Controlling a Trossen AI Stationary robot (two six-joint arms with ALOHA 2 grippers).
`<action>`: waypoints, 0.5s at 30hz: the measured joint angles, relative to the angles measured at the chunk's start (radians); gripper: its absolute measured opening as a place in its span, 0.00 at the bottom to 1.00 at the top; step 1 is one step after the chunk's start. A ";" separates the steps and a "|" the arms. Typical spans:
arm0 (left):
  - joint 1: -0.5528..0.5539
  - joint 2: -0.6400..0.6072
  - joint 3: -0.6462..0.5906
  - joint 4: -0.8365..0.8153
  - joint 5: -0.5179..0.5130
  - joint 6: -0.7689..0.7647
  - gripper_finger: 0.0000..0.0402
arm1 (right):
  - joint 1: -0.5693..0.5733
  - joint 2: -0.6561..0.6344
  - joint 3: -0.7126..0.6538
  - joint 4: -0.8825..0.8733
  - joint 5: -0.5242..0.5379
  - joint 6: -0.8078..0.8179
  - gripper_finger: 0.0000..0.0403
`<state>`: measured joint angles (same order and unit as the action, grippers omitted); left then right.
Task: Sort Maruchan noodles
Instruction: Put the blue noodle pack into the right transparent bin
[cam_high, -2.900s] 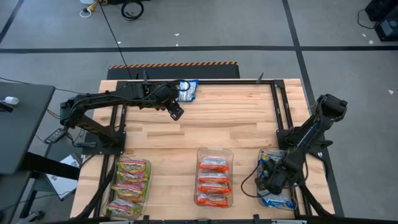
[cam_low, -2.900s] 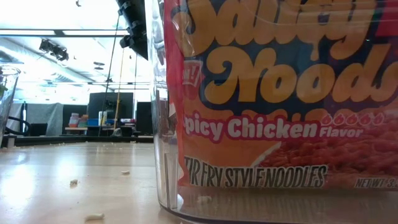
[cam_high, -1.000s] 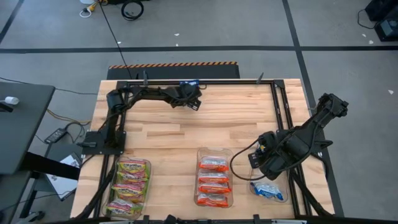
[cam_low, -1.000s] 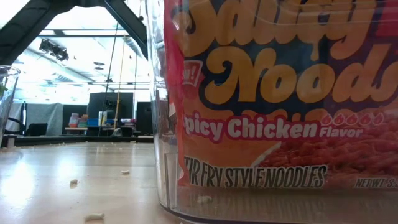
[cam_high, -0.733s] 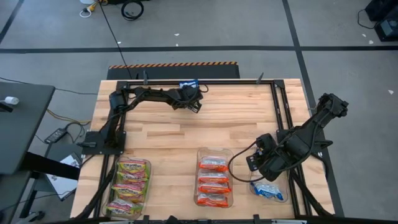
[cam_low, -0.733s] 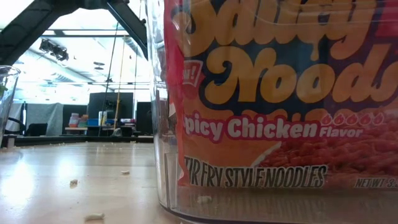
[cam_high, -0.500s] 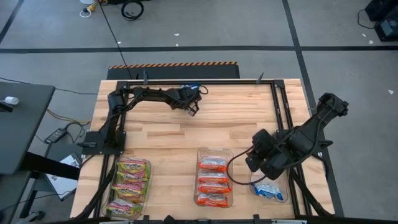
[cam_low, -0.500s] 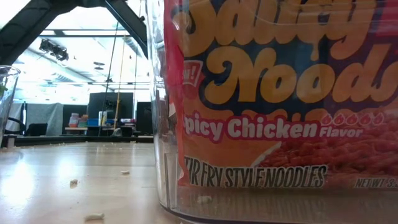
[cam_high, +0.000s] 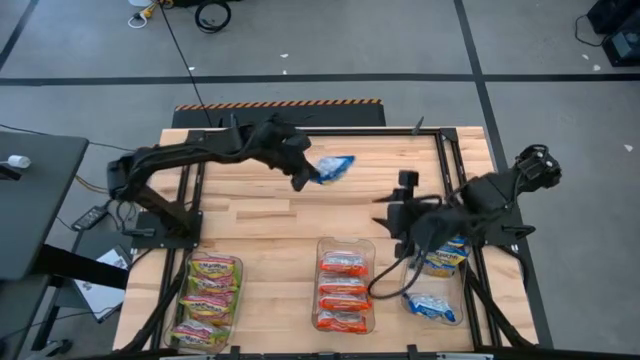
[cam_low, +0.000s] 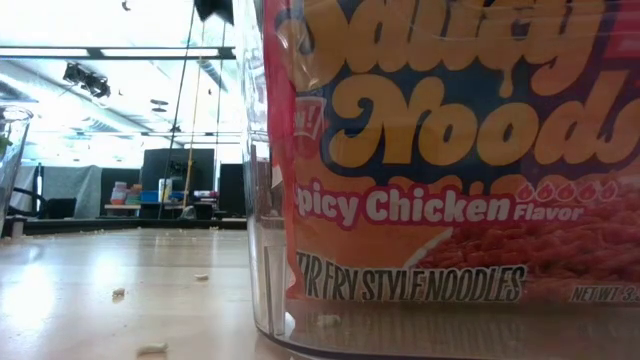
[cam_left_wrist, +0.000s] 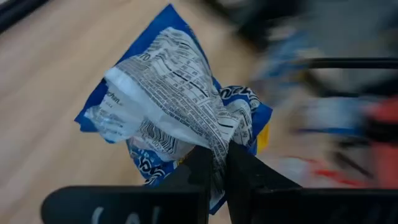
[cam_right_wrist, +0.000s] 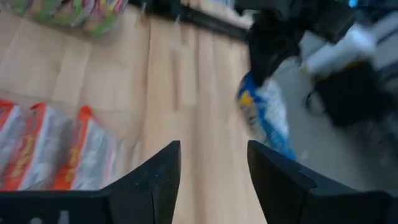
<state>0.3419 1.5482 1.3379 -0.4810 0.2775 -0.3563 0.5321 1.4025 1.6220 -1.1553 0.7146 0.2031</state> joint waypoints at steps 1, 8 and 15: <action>-0.019 -0.020 0.000 0.037 0.040 0.003 0.08 | -0.012 0.000 0.020 0.018 0.000 -0.062 0.47; -0.177 -0.058 0.001 0.385 0.170 -0.106 0.08 | -0.092 -0.002 0.163 0.077 -0.086 -0.360 0.57; -0.303 -0.041 0.001 0.551 0.047 -0.157 0.08 | -0.138 -0.001 0.177 0.099 -0.320 -0.577 0.76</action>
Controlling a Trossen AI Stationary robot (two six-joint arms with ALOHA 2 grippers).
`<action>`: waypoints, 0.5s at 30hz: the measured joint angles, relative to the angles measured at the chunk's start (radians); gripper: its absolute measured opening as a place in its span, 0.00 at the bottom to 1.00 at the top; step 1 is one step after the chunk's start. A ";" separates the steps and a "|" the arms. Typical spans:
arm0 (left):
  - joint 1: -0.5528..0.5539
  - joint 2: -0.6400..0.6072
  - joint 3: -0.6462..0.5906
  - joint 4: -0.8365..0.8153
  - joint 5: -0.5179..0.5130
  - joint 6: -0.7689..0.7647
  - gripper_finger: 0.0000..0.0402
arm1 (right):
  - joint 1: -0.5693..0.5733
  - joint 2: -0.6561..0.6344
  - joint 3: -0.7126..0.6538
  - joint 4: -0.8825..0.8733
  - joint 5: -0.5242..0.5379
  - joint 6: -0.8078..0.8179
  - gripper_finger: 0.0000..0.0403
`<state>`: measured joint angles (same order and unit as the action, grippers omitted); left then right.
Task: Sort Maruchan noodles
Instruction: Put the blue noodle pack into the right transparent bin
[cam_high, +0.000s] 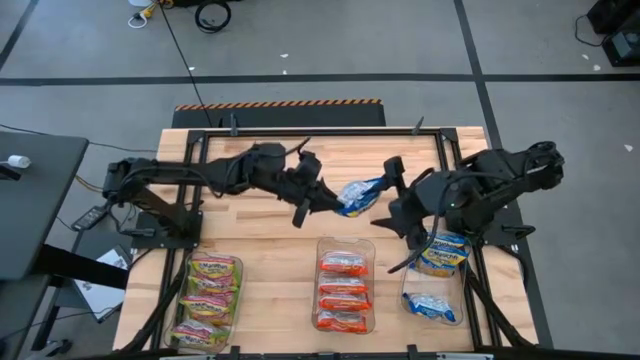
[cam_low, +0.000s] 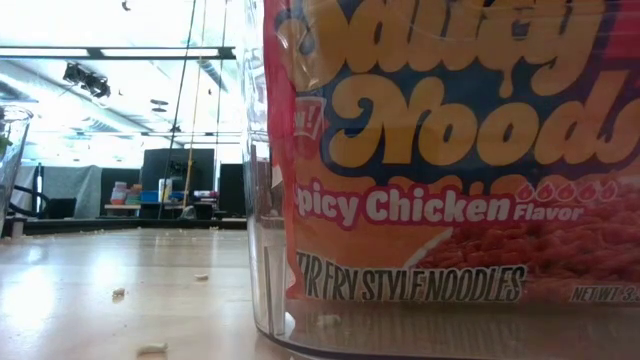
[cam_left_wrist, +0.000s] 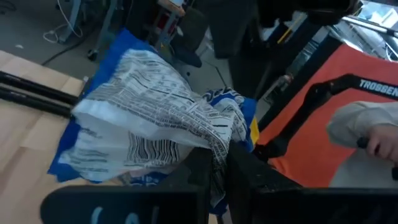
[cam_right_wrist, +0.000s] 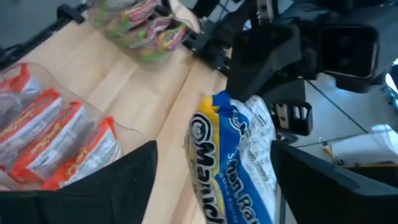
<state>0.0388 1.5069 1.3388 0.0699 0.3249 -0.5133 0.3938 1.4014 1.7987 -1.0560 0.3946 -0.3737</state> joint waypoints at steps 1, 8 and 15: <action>-0.014 -0.001 0.000 0.001 -0.017 0.000 0.08 | -0.006 0.000 -0.005 0.004 -0.013 -0.015 0.79; -0.081 -0.001 0.000 0.000 -0.061 0.002 0.08 | -0.045 0.003 -0.043 0.023 -0.031 -0.079 0.90; -0.099 -0.001 0.000 0.044 -0.115 0.075 0.08 | -0.068 0.003 -0.148 0.113 -0.121 -0.077 0.93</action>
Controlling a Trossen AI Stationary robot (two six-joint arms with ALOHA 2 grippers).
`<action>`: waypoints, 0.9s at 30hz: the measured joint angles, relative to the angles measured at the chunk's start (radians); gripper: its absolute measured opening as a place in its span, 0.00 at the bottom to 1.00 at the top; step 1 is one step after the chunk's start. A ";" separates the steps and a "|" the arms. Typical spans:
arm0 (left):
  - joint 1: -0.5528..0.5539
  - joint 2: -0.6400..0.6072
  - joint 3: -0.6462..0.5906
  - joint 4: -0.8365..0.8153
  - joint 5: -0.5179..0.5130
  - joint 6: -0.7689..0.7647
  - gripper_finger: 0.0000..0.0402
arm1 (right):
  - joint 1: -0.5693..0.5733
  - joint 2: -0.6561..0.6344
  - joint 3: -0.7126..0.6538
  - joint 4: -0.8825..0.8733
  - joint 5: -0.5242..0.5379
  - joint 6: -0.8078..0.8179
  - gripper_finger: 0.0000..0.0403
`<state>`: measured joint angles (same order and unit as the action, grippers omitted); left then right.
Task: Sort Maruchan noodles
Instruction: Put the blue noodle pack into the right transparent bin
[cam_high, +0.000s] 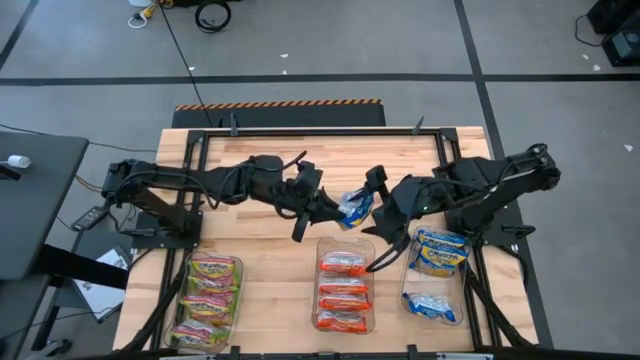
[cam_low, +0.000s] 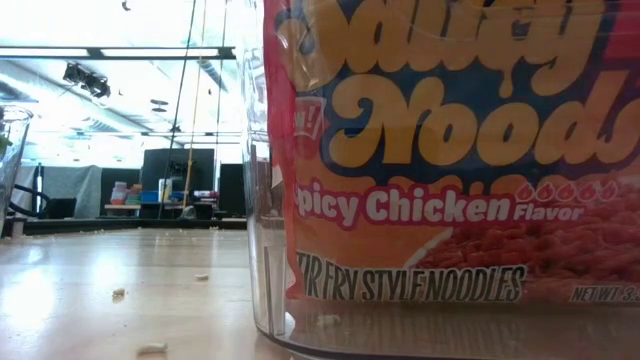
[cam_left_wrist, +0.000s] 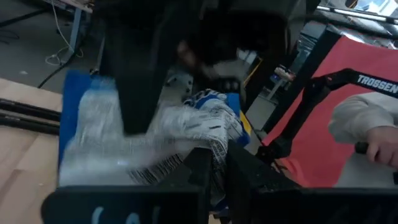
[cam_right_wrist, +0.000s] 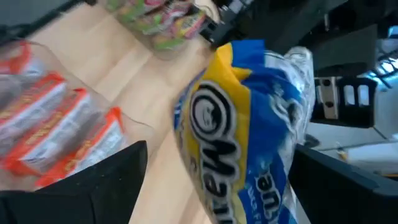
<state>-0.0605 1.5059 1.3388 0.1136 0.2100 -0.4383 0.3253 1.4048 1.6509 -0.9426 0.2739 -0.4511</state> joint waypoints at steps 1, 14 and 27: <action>0.000 0.000 0.000 0.003 0.000 0.006 0.08 | -0.002 0.000 -0.017 0.022 0.013 0.001 0.93; 0.000 0.000 0.000 0.009 0.105 0.032 0.08 | -0.002 0.001 -0.053 0.166 0.020 -0.030 0.93; 0.007 0.000 0.000 0.016 0.105 0.057 0.08 | -0.021 0.016 -0.108 0.208 0.023 0.165 0.75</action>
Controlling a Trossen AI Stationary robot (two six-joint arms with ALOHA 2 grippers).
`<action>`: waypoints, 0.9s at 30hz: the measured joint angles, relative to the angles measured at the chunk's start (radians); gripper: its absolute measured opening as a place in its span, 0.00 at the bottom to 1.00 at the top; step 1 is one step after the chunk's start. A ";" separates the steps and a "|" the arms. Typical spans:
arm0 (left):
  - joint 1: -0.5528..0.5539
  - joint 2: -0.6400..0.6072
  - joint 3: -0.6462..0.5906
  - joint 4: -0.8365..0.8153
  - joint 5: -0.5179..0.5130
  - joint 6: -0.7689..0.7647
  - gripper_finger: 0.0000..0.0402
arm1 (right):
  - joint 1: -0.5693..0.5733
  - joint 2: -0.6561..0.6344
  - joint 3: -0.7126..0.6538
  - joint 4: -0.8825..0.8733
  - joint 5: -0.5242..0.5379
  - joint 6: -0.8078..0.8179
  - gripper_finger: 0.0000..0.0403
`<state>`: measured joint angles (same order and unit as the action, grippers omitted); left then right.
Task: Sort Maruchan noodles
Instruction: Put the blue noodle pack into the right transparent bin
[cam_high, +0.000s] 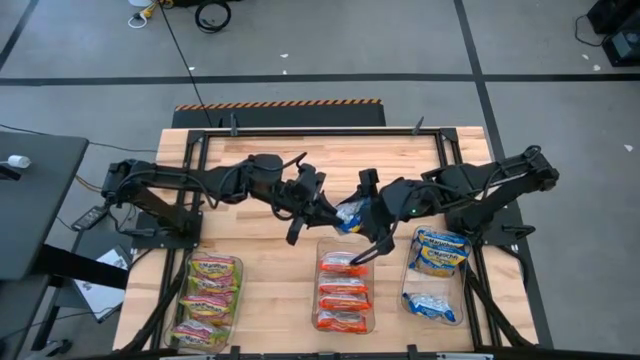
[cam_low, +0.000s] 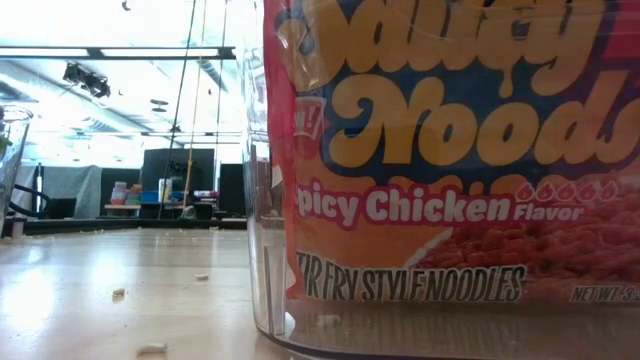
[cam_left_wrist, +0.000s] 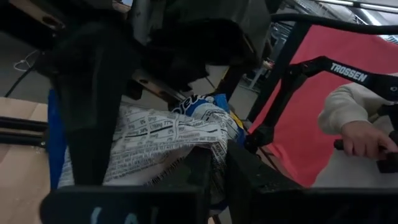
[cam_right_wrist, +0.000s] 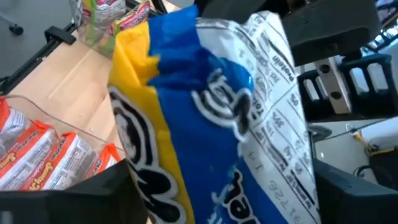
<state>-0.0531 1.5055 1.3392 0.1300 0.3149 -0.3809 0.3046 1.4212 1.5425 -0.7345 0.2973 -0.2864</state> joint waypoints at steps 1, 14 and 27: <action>0.002 0.000 0.000 -0.001 -0.002 -0.003 0.09 | 0.000 0.000 0.000 0.000 0.001 0.009 0.72; 0.081 -0.018 0.000 -0.018 0.003 -0.037 0.40 | -0.009 0.000 0.002 -0.029 0.027 0.117 0.42; 0.162 -0.363 0.002 -0.435 -0.342 0.237 0.51 | 0.075 -0.006 0.078 -0.751 -0.313 0.959 0.35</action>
<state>0.1093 1.1429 1.3414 -0.3045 -0.0271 -0.1441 0.3798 1.4147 1.6205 -1.4851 -0.0161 0.6725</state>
